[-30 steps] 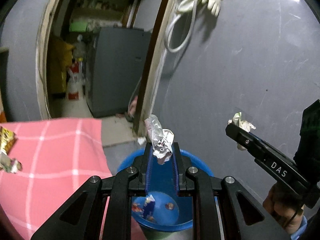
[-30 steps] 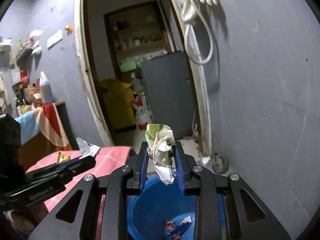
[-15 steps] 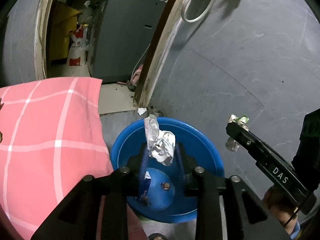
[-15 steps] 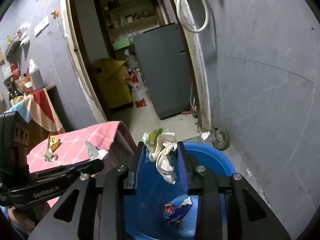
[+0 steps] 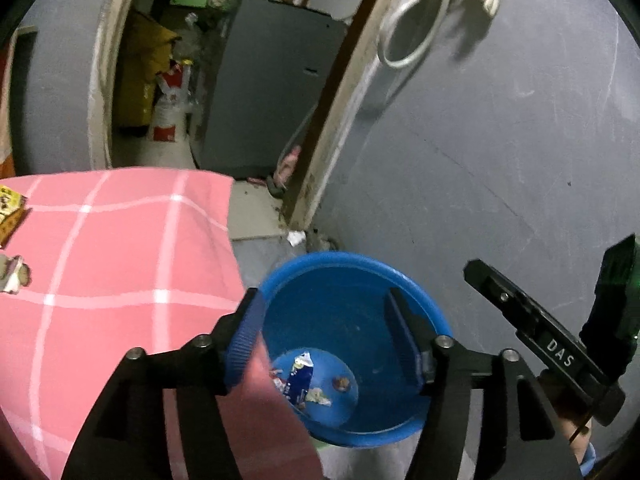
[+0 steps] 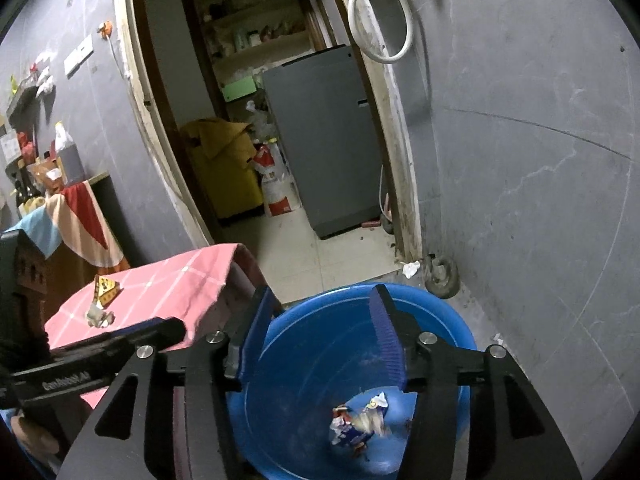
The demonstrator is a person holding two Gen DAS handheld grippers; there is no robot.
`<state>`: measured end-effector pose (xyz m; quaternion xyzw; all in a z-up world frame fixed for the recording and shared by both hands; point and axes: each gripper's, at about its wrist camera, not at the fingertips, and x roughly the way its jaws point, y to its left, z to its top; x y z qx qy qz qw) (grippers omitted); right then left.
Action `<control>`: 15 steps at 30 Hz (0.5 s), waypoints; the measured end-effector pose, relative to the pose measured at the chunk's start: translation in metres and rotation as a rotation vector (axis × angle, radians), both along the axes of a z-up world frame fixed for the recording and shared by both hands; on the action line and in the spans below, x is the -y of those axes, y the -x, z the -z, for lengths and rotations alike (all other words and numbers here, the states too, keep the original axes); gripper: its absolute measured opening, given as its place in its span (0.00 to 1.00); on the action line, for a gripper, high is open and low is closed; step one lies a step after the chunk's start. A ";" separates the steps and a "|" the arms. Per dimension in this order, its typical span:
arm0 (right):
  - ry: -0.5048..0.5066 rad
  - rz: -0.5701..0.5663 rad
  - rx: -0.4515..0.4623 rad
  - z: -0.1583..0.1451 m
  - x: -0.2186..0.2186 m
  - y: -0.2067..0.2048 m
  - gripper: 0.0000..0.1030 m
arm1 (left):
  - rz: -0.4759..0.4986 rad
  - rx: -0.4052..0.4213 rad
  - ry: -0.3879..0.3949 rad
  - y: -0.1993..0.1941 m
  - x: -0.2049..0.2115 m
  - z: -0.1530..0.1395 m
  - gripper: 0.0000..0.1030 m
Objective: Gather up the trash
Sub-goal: 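Move both grippers back over the nuts and shells on the table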
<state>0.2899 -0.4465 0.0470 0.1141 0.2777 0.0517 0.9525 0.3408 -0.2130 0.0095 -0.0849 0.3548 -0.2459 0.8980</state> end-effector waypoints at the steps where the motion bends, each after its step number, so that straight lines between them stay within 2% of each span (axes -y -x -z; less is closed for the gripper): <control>1: -0.001 0.000 0.009 -0.001 0.000 0.001 0.59 | -0.014 0.014 0.006 0.001 -0.005 -0.003 0.62; 3: -0.004 -0.001 0.041 -0.006 -0.003 0.004 0.71 | -0.046 0.049 0.018 0.006 -0.017 -0.010 0.72; 5: -0.003 -0.009 0.081 -0.012 -0.006 0.008 0.74 | -0.076 0.087 0.027 0.010 -0.027 -0.017 0.78; 8: 0.000 -0.025 0.137 -0.021 -0.013 0.013 0.83 | -0.120 0.149 0.030 0.016 -0.042 -0.029 0.82; 11: 0.005 -0.047 0.197 -0.030 -0.023 0.018 0.95 | -0.189 0.229 0.004 0.027 -0.058 -0.038 0.97; 12: 0.008 -0.051 0.213 -0.032 -0.026 0.020 1.00 | -0.211 0.259 -0.002 0.030 -0.063 -0.040 0.97; 15: 0.010 -0.082 0.281 -0.041 -0.039 0.026 1.00 | -0.257 0.344 -0.034 0.041 -0.078 -0.049 0.98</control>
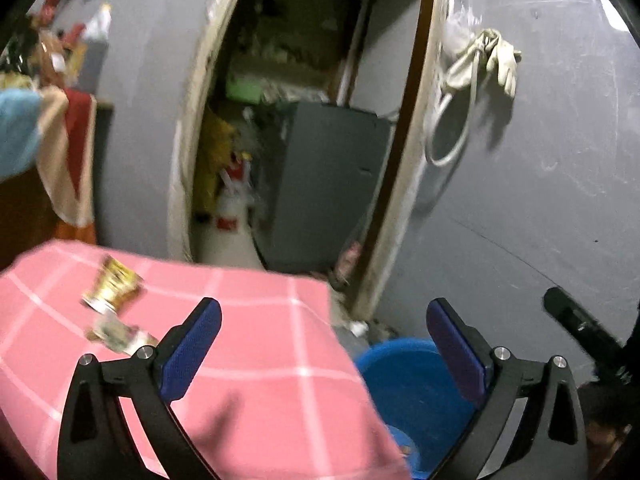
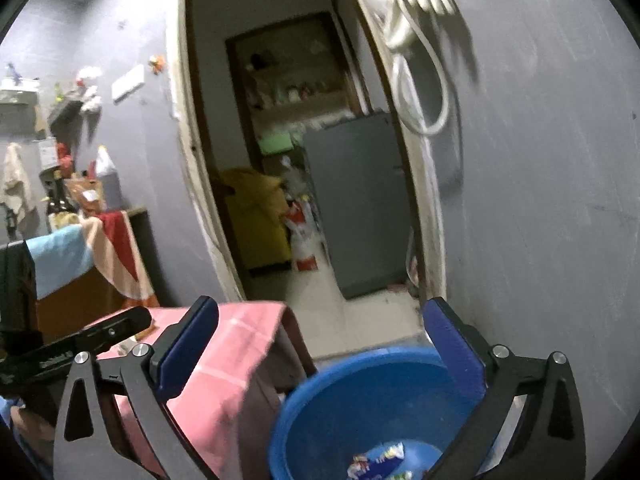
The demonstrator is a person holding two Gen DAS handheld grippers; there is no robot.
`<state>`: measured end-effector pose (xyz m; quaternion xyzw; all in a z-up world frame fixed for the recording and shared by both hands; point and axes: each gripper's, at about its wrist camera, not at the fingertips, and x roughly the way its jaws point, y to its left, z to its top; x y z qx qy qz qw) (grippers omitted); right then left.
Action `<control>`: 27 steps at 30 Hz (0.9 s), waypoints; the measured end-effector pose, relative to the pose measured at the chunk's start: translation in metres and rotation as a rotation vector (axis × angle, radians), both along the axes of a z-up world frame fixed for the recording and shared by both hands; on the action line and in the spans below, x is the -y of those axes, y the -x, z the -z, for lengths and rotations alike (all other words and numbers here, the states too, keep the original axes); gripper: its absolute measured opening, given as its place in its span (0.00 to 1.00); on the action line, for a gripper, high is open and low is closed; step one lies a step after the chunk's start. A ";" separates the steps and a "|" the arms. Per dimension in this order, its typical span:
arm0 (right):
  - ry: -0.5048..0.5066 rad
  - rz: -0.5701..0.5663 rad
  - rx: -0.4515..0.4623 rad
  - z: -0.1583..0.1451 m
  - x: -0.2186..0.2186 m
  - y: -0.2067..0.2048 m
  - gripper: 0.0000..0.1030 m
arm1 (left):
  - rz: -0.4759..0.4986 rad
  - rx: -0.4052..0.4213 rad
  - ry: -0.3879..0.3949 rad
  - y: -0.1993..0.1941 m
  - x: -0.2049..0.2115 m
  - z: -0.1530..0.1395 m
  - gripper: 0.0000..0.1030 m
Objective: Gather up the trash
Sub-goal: 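Move both grippers back over the nuts and shells on the table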
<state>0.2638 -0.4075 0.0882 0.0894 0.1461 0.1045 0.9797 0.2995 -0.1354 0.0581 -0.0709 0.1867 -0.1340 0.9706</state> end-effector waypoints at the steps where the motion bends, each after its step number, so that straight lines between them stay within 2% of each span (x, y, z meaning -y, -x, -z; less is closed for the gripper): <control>1: 0.000 -0.011 0.023 -0.003 -0.005 0.002 1.00 | -0.011 0.015 -0.010 0.003 -0.004 -0.002 0.98; 5: 0.001 -0.052 0.099 -0.014 -0.027 0.007 1.00 | -0.062 0.085 -0.043 0.016 -0.025 -0.011 0.98; 11: 0.032 -0.105 0.201 -0.027 -0.067 0.014 1.00 | -0.115 0.150 -0.039 0.033 -0.060 -0.018 0.98; 23: 0.036 -0.166 0.267 -0.027 -0.139 0.018 1.00 | -0.235 0.210 -0.061 0.055 -0.139 -0.025 0.98; 27: 0.085 -0.195 0.277 -0.023 -0.168 0.018 1.00 | -0.266 0.204 -0.070 0.058 -0.167 -0.020 0.98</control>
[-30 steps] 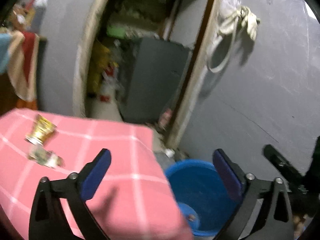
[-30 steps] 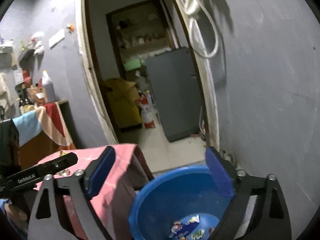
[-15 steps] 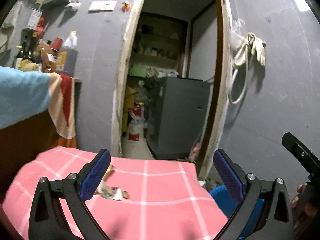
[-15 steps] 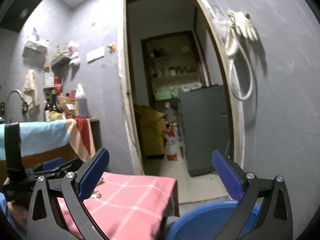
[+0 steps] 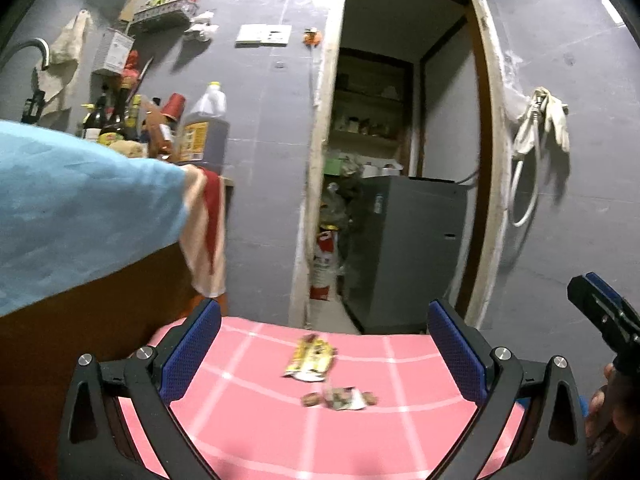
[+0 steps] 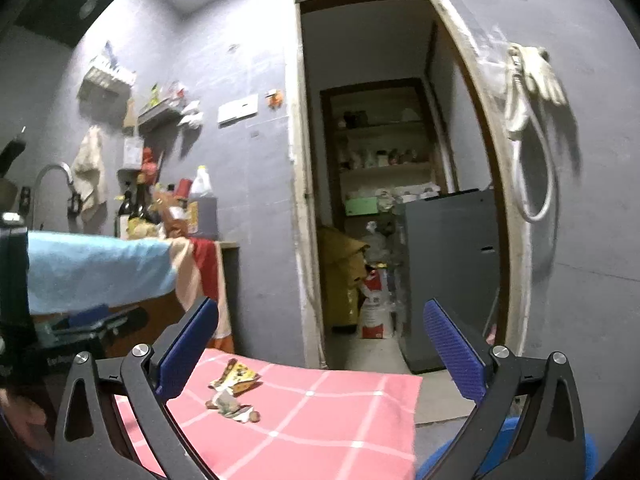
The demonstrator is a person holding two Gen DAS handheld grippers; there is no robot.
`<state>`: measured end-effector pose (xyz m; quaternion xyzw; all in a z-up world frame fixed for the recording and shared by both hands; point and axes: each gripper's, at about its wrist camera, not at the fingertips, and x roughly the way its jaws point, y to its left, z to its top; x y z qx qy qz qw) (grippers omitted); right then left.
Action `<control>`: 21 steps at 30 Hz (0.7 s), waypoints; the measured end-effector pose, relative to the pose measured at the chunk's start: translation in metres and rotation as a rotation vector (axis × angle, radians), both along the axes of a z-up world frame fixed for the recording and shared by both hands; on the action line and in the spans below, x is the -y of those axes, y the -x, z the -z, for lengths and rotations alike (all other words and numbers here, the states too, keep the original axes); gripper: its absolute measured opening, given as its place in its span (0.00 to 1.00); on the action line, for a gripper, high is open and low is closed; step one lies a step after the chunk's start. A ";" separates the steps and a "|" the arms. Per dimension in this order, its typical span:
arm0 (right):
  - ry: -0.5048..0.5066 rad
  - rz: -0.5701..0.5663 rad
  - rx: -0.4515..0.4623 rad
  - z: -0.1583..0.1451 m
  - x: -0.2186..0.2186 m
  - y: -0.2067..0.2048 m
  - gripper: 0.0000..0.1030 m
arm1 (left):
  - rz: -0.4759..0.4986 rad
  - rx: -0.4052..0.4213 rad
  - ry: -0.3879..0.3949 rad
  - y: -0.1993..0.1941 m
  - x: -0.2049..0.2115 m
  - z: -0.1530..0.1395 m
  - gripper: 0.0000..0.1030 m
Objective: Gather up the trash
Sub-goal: 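Move both grippers back over the nuts and shells on the table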
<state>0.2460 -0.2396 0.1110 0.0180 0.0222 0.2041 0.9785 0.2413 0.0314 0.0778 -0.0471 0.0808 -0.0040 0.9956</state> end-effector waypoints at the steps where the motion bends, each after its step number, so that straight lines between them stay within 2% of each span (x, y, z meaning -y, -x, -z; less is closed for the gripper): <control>1: 0.019 0.001 0.003 0.002 -0.008 0.000 1.00 | -0.005 -0.006 0.001 0.000 -0.007 0.002 0.98; 9: 0.135 -0.031 -0.064 0.025 -0.051 -0.011 1.00 | -0.016 -0.112 0.037 -0.010 -0.052 0.024 0.98; 15: 0.212 -0.053 -0.185 0.042 -0.068 -0.036 1.00 | -0.005 -0.210 0.093 -0.027 -0.068 0.039 0.98; 21: 0.262 -0.090 -0.309 0.058 -0.074 -0.063 1.00 | 0.005 -0.294 0.086 -0.045 -0.066 0.050 0.97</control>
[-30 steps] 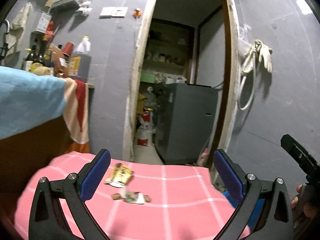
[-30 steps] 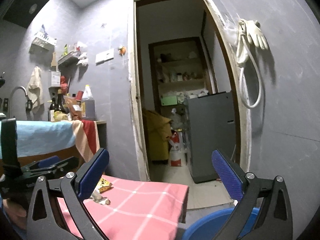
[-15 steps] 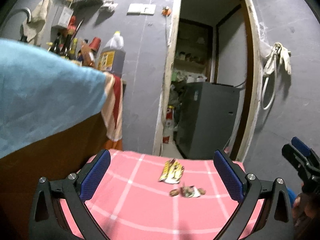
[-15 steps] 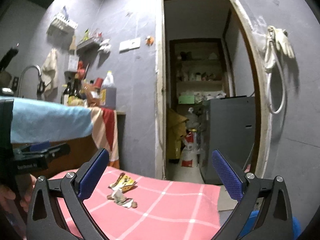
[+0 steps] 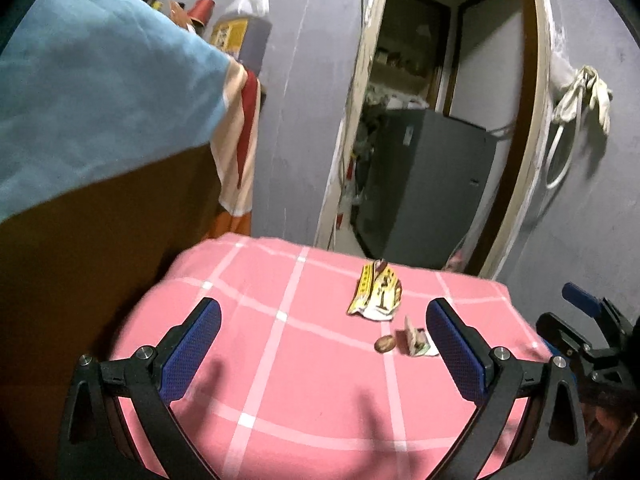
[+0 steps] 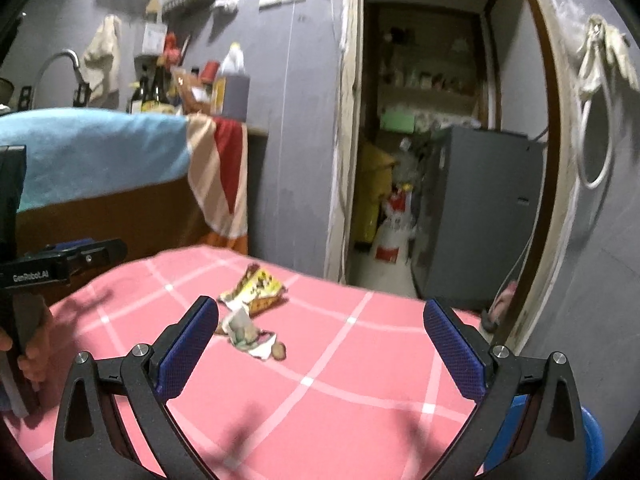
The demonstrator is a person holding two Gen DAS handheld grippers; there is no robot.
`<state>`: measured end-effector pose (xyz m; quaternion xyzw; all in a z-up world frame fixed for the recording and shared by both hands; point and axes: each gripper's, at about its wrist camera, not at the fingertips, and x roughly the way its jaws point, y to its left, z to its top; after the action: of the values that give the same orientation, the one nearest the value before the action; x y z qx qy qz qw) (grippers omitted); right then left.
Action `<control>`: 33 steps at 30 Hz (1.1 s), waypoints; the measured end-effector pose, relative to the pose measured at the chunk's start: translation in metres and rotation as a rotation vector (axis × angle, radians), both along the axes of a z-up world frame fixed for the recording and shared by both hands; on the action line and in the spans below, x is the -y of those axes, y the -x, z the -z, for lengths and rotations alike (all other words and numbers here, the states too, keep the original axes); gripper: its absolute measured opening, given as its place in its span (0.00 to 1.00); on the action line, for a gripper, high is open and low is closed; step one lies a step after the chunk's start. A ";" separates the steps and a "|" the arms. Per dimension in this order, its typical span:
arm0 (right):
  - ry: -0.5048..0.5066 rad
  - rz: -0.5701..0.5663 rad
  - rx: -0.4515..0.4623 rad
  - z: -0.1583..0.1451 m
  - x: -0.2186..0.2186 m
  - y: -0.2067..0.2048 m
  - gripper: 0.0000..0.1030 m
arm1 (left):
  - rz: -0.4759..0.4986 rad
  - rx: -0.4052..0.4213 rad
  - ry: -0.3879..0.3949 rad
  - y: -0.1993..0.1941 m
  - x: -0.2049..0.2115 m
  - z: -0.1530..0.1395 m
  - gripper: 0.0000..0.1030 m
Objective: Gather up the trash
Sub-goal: 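Move both grippers back over the nuts and shells on the table, then grasp a brown nut with the left gripper while the right grasps another nut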
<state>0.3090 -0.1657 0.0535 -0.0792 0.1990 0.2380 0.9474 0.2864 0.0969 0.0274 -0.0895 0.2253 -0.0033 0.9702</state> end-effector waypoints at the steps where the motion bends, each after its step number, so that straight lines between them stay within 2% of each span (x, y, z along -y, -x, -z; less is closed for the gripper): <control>1: 0.007 -0.004 -0.022 0.002 -0.001 -0.005 0.99 | 0.007 -0.014 -0.009 -0.003 0.002 0.002 0.97; 3: 0.017 -0.015 -0.063 0.007 -0.003 -0.013 0.97 | 0.027 -0.044 -0.035 -0.009 0.008 0.006 0.97; 4: 0.021 -0.024 -0.089 0.010 -0.004 -0.018 0.92 | 0.036 -0.054 -0.046 -0.013 0.010 0.007 0.96; 5: 0.025 -0.034 -0.120 0.012 -0.006 -0.023 0.88 | 0.049 -0.066 -0.057 -0.017 0.012 0.010 0.92; 6: 0.030 -0.040 -0.140 0.015 -0.008 -0.027 0.80 | 0.063 -0.080 -0.069 -0.020 0.015 0.012 0.88; 8: 0.046 -0.050 -0.191 0.021 -0.012 -0.035 0.74 | 0.090 -0.110 -0.086 -0.026 0.020 0.015 0.80; 13: 0.065 -0.090 -0.336 0.035 -0.020 -0.056 0.45 | 0.153 -0.204 -0.099 -0.042 0.027 0.028 0.60; 15: 0.063 -0.109 -0.389 0.039 -0.021 -0.062 0.41 | 0.175 -0.238 -0.095 -0.047 0.029 0.032 0.53; 20: 0.070 -0.152 -0.483 0.048 -0.027 -0.073 0.36 | 0.202 -0.307 -0.104 -0.057 0.034 0.043 0.47; 28: 0.141 -0.179 -0.574 0.059 -0.049 -0.086 0.27 | 0.231 -0.360 -0.126 -0.065 0.043 0.050 0.46; 33: 0.160 -0.170 -0.586 0.061 -0.051 -0.092 0.19 | 0.263 -0.379 -0.152 -0.075 0.050 0.051 0.46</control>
<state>0.4010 -0.1145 -0.0073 -0.0979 0.4741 0.3127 0.8172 0.3615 0.0470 -0.0238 0.0148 0.4128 -0.0959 0.9056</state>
